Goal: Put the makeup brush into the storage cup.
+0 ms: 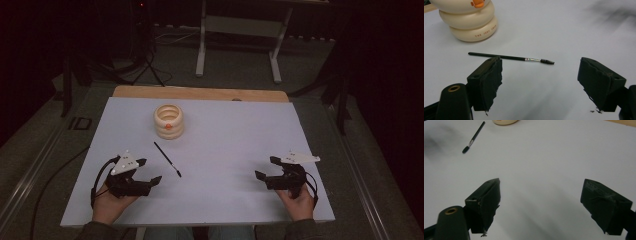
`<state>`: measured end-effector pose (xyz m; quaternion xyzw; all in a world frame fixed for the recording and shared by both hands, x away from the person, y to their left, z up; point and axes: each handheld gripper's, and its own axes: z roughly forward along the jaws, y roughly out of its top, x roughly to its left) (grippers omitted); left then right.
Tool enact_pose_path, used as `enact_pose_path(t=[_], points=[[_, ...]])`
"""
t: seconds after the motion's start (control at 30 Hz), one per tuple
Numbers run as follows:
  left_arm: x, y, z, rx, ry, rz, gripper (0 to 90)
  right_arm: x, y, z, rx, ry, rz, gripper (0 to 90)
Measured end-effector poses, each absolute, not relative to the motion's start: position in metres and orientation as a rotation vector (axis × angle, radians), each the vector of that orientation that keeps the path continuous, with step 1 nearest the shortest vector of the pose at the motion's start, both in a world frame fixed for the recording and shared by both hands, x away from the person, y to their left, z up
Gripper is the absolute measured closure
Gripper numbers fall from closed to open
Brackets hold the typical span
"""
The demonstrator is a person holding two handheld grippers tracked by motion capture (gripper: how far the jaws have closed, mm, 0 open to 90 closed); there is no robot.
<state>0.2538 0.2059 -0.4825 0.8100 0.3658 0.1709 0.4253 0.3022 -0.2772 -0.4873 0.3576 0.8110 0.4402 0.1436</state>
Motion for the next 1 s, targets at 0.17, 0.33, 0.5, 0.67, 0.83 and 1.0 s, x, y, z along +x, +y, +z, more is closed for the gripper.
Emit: enact_pose_path(t=[0.17,0.33,0.5,0.67,0.83,1.0], points=[[0.253,0.206,-0.482,2.022,0.913,0.426,20.4,0.301,-0.273,-0.486,1.031,2.343,1.263,16.1],[0.253,0.204,-0.481,2.025,0.906,0.428,20.6,0.299,-0.270,-0.485,1.025,2.352,1.254,16.5],[0.254,0.204,-0.481,2.028,0.903,0.427,20.6,0.298,-0.267,-0.483,1.010,2.353,1.250,16.5],[0.254,0.206,-0.480,2.022,0.906,0.431,20.6,0.298,-0.265,-0.483,1.010,2.357,1.260,16.5],[0.255,0.207,-0.481,2.015,0.913,0.427,20.6,0.298,-0.262,-0.484,1.007,2.369,1.257,16.5],[0.254,0.206,-0.480,2.014,0.912,0.428,20.6,0.298,-0.259,-0.484,1.000,2.370,1.258,16.5]])
